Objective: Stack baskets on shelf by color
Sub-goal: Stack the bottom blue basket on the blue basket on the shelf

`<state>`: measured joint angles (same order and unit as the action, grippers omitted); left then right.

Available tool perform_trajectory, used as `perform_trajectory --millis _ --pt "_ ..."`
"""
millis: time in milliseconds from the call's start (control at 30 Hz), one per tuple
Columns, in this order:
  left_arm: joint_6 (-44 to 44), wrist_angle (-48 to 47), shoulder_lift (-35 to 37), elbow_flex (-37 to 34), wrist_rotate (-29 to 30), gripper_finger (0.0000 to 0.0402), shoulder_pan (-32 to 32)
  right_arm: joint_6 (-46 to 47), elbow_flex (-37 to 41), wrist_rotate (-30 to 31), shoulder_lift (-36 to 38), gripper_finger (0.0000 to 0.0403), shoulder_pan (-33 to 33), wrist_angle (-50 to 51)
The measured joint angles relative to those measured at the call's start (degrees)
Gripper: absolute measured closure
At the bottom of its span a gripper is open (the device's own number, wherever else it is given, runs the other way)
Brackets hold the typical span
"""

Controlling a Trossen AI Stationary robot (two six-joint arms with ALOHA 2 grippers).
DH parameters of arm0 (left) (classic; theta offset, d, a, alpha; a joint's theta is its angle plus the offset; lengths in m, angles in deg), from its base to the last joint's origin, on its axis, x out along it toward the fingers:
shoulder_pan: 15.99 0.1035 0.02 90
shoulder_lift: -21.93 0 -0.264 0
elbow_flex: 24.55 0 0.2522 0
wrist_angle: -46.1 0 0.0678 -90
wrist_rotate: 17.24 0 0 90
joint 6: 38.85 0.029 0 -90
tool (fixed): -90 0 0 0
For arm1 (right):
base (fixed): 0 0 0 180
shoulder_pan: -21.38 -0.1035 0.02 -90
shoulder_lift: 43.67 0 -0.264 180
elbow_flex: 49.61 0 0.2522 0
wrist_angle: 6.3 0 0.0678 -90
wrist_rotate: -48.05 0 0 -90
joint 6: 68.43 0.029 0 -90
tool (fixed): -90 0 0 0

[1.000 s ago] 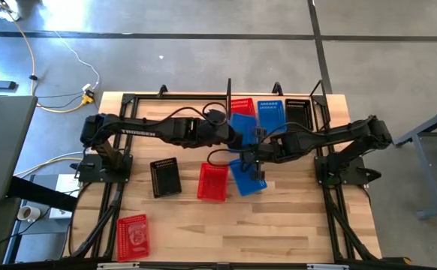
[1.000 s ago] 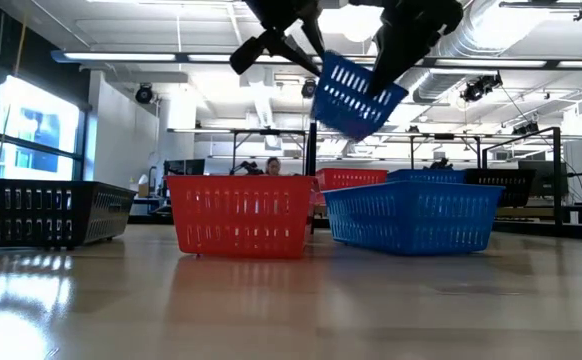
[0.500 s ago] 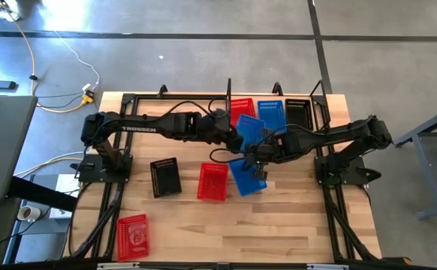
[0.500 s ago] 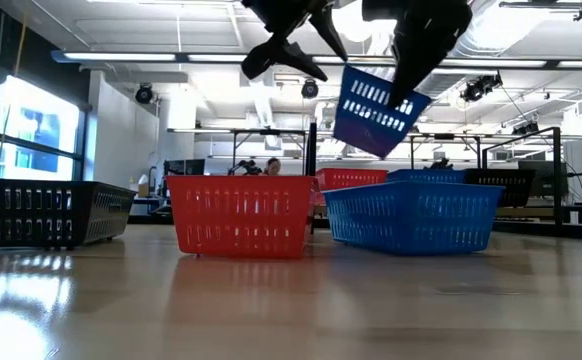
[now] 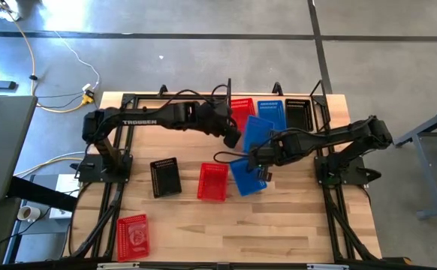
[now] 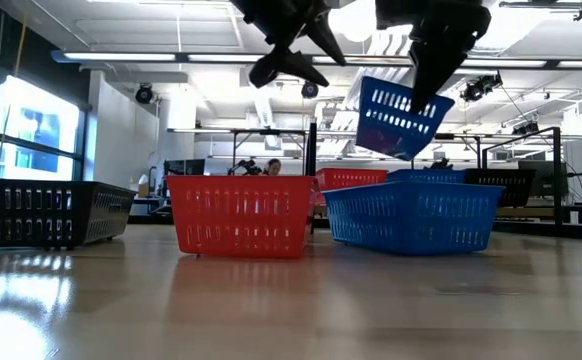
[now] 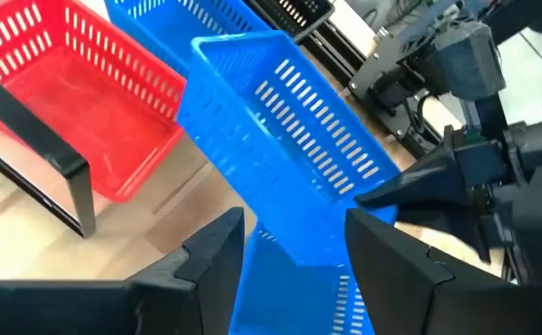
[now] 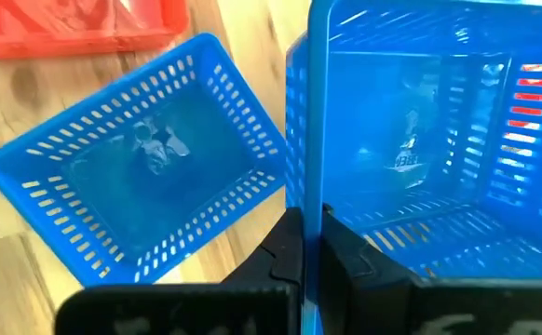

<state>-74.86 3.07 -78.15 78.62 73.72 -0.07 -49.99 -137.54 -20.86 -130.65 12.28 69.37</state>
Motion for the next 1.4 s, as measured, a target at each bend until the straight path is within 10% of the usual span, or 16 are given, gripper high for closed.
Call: perform_trajectory --millis 600,1400 --pt "11.7 -4.6 3.1 0.0 -3.3 0.0225 7.2 7.9 0.0 7.6 7.3 0.0403 0.2 10.2" --pt "15.6 -13.8 18.5 0.0 -1.6 0.0225 8.2 -28.7 2.5 4.8 20.2 0.0403 22.7 10.6"
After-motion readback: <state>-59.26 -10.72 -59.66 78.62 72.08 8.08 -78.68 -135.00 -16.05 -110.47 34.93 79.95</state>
